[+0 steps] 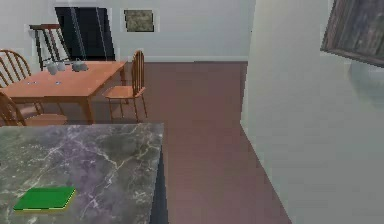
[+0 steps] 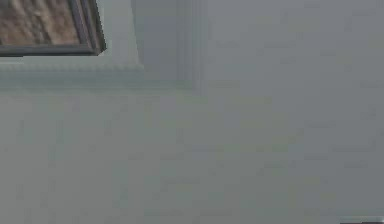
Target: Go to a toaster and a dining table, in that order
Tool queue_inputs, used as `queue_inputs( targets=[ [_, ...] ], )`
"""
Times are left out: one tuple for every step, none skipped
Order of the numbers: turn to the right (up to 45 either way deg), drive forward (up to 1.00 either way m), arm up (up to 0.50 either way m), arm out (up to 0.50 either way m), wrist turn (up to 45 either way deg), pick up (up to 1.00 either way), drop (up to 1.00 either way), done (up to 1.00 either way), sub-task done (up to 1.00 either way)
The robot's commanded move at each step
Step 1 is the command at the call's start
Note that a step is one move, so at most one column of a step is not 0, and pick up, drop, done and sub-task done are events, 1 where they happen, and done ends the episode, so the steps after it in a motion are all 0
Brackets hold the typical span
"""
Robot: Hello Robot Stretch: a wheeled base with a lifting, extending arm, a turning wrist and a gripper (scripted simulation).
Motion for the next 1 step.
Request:
queue_inputs(
  targets=[
    [0.0,1.00,0.00,0.00,0.0,0.00,0.00,0.00,0.00]
  ],
)
